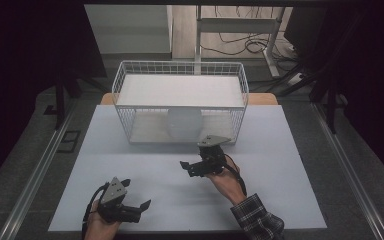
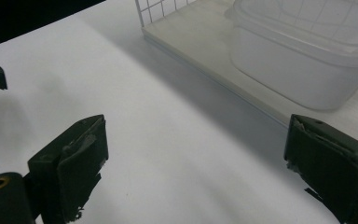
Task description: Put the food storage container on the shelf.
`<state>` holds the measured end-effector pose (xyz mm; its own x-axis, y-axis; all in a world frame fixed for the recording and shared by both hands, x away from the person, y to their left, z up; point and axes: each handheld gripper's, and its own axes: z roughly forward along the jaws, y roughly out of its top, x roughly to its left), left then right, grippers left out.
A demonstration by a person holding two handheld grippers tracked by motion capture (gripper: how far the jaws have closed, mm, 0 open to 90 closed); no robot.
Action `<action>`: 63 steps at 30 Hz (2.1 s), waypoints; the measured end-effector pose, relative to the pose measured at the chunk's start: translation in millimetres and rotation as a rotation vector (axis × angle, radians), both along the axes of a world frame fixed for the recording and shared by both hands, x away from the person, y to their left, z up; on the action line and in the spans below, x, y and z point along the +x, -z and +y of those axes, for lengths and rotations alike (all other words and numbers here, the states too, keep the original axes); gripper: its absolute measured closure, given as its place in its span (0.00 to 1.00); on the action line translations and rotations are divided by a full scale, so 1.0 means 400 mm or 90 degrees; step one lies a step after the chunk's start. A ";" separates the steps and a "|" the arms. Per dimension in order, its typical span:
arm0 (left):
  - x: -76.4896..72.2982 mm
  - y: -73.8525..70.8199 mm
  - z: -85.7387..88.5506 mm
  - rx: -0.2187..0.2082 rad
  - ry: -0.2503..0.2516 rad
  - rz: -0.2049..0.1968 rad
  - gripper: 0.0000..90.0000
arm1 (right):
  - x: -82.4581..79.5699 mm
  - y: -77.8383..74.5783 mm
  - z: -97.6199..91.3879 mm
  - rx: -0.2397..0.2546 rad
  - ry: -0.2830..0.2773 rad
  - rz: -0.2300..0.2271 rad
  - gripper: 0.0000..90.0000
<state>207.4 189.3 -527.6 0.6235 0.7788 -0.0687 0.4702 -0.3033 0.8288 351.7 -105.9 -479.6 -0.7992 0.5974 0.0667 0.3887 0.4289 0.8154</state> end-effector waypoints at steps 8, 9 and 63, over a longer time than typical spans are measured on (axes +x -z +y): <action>0.001 0.003 -0.001 0.004 0.001 0.003 0.01 | -0.025 -0.006 -0.022 -0.003 0.001 -0.004 0.06; 0.001 0.003 -0.001 0.004 0.000 0.003 0.01 | -0.030 -0.006 -0.025 -0.003 0.000 -0.001 0.05; -0.066 -0.020 0.076 0.003 -0.052 0.008 0.00 | -0.222 -0.015 -0.217 -0.015 0.049 -0.001 0.00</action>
<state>181.2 219.8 -519.8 0.5564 0.8278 -0.0719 0.5034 -0.2671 0.8217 262.8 -192.5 -473.6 -0.7506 0.6588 0.0509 0.4207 0.4170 0.8057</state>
